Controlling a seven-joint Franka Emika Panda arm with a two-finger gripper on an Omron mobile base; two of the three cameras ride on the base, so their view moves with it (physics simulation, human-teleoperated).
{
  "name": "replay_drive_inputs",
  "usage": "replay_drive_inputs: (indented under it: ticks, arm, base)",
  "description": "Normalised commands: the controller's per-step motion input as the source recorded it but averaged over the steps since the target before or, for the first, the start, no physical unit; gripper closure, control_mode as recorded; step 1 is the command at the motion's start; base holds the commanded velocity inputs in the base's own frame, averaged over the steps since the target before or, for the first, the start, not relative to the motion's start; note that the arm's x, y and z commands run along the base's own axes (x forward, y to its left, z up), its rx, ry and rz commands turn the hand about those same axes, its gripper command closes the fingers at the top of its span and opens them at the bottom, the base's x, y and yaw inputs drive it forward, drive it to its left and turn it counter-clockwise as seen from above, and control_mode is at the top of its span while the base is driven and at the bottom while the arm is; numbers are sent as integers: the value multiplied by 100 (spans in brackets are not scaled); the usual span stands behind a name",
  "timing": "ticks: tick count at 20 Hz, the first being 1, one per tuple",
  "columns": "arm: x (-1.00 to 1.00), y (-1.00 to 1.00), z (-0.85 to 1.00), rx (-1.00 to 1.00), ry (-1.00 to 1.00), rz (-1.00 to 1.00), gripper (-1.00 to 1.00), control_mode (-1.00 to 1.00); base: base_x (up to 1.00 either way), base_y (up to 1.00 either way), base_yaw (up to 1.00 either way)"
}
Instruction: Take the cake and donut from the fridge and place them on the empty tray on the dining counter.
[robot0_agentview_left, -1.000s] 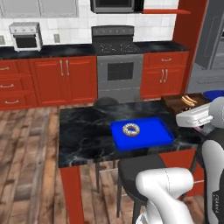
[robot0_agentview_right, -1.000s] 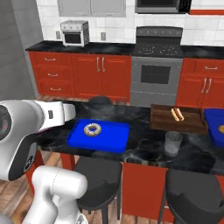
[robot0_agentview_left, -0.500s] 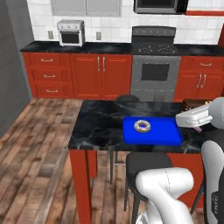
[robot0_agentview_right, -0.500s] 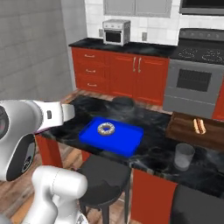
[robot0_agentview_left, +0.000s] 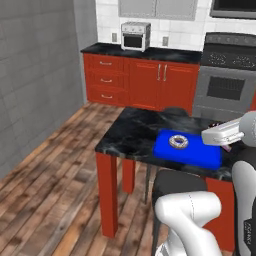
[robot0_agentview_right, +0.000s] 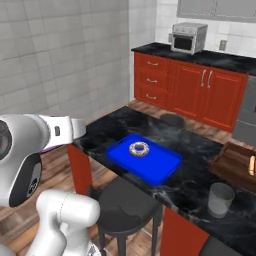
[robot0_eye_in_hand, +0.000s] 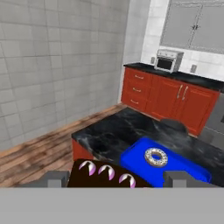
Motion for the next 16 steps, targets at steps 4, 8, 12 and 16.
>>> replay_drive_inputs:
  ticks: [4, 8, 12, 16]
  arm:
    - [0, 0, 0, 0, 0, 0, 100, 100]
    - [0, 0, 0, 0, 0, 0, 100, 100]
    - [0, 0, 0, 0, 0, 0, 100, 100]
    - [72, -64, -36, 6, 3, 3, 100, -100]
  base:
    - [85, -18, 41]
    - [31, -10, 12]
    - [34, -26, 14]
    - [0, 0, 0]
